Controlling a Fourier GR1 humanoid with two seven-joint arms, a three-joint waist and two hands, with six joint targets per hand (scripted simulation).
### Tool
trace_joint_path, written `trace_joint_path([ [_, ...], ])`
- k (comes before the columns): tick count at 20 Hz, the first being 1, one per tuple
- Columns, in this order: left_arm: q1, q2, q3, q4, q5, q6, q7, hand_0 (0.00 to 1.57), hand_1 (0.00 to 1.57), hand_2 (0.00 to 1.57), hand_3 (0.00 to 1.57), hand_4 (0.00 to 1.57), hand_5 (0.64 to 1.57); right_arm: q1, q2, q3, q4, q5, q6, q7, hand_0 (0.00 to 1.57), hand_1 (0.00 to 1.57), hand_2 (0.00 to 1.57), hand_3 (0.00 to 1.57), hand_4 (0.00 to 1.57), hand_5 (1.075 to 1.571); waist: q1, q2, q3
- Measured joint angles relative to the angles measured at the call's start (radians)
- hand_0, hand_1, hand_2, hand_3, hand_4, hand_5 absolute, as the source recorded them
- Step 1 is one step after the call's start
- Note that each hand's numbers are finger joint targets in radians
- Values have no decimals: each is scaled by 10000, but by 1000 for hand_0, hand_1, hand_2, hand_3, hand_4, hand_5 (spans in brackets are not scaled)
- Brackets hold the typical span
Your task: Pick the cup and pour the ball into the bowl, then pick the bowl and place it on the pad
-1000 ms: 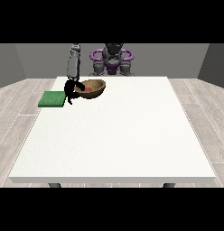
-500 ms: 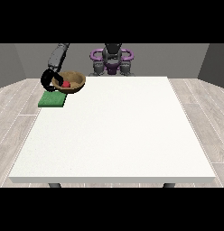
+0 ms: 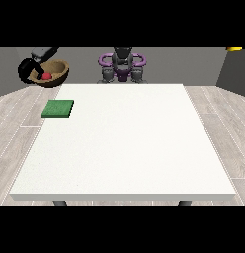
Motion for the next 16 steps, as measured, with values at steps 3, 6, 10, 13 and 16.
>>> trace_joint_path([
  [3,82,153,45,202,2,-76,-337,0,0,0,0,1210,1555,-305,-61,-30,235,74,64,-36,1571,1571,1571,381,1123,1568,-28,206,6],
  [6,147,507,267,640,100,-379,-821,0,0,0,0,1215,1552,-541,-36,-123,350,96,-13,-155,1571,1571,1571,430,1069,1564,-78,515,6],
  [10,176,516,213,629,128,-439,-1127,0,0,0,0,1206,1555,-874,312,-242,853,30,-185,-368,1571,1571,1571,450,1052,1569,66,820,9],
  [13,309,499,155,653,163,-525,-1264,0,0,0,0,1205,1555,-1053,638,-252,1162,14,-318,-509,1571,1571,1571,537,1017,1571,163,803,11],
  [16,426,461,91,646,122,-413,-1367,0,0,0,0,1200,1556,-1109,911,-246,1454,27,-362,-785,1571,1571,1571,589,1004,1571,87,751,13],
])
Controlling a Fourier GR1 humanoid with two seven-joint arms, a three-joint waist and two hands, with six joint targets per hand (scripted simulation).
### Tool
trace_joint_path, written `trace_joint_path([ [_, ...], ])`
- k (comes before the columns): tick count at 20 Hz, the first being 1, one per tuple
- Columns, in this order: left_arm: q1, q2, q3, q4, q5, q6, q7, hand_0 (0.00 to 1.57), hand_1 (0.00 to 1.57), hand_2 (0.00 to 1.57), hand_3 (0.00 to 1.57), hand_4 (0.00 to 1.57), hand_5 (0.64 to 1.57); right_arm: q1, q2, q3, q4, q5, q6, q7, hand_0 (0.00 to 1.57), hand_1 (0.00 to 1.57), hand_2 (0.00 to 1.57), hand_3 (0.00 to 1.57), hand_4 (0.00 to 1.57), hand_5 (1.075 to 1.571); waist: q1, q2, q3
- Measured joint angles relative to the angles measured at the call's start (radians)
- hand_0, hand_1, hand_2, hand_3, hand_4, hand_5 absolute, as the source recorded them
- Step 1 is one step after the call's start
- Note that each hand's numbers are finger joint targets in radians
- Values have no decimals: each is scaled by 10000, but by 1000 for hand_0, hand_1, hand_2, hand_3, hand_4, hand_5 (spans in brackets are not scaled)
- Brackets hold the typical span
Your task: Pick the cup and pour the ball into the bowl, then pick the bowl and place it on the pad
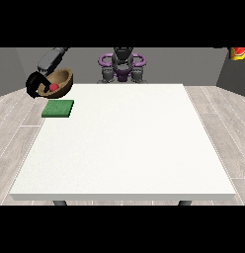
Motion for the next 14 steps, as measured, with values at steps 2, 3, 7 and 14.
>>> trace_joint_path([
  [2,-72,72,4,13,-8,107,-41,0,0,0,0,1199,1559,-250,-53,-160,192,-153,36,89,1571,1571,1571,738,905,1569,-47,56,3],
  [3,-99,159,40,32,35,83,-28,0,0,0,0,1192,1561,-311,-60,-317,322,-292,56,42,1571,1571,1571,875,710,1571,-67,124,0],
  [7,-123,301,32,-179,222,7,126,0,0,0,0,1192,1563,-435,-298,-576,957,-268,-272,-68,1571,1571,1571,1087,0,1550,81,229,2],
  [14,-8,743,247,283,444,-283,-20,0,0,0,0,1190,1562,-609,-516,-791,1287,-218,-785,-418,1451,1451,1393,799,0,1536,6,312,-1],
])
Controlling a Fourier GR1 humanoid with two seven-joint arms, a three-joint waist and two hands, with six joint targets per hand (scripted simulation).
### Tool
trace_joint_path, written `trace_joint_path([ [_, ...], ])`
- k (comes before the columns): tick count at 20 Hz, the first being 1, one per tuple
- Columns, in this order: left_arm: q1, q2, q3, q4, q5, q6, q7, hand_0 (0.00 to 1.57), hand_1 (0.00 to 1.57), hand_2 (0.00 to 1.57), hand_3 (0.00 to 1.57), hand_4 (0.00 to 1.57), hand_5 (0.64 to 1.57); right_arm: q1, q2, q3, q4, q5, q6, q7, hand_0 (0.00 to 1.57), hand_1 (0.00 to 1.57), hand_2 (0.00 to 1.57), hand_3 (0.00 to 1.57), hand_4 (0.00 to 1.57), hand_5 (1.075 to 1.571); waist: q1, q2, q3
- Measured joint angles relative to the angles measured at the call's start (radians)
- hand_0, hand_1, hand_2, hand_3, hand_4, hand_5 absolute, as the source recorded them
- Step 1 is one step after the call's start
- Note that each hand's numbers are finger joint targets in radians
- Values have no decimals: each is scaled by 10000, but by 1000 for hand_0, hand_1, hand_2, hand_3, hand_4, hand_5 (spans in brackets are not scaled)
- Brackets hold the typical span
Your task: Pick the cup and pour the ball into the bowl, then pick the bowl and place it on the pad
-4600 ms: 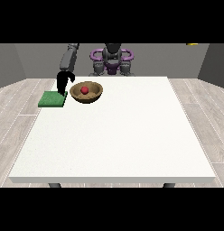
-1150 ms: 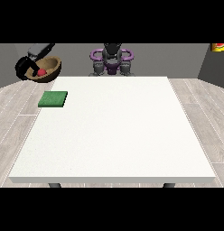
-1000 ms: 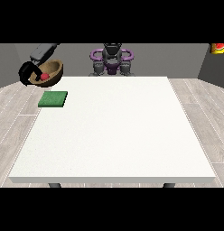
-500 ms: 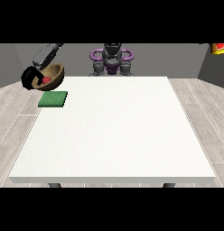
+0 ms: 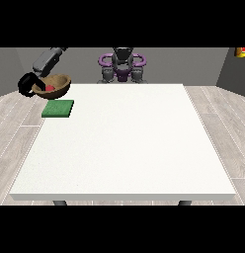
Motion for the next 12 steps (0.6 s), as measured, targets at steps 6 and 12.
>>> trace_joint_path([
  [6,-33,165,82,324,-31,-56,-603,0,0,0,0,1191,1564,-578,368,-136,95,-196,-413,-249,1385,1385,1336,721,0,1536,98,453,1],
  [12,-117,274,32,148,93,-83,-652,0,0,0,0,1199,1568,-1014,-107,30,450,70,-278,-449,0,0,212,0,0,1442,283,809,1],
])
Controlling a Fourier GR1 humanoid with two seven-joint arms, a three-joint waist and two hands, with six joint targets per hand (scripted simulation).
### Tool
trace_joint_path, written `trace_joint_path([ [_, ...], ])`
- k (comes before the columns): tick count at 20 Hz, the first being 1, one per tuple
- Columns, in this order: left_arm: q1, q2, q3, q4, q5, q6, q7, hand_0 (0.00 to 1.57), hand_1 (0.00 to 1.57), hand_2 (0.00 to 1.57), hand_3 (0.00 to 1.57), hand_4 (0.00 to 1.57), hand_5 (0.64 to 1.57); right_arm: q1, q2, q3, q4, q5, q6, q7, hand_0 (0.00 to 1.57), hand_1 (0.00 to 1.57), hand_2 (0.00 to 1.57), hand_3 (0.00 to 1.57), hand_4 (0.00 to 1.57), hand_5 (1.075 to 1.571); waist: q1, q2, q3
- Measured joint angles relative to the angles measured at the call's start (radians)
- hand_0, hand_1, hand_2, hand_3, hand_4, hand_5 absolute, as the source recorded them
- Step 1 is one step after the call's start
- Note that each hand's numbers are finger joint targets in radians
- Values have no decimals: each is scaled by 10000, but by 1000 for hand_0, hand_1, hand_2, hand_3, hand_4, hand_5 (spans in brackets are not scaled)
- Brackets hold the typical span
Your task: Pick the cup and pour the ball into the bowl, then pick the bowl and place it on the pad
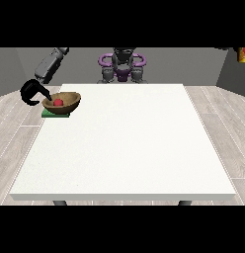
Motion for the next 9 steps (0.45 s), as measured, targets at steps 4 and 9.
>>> trace_joint_path([
  [4,88,-37,-158,-32,-70,80,126,0,0,0,0,1190,1569,70,206,558,97,409,238,148,0,0,0,0,0,1400,19,-364,-3],
  [9,329,-524,-515,-486,-47,364,565,0,0,0,0,1190,1569,-27,-146,811,352,640,655,636,0,0,0,0,200,1375,11,-1082,3],
])
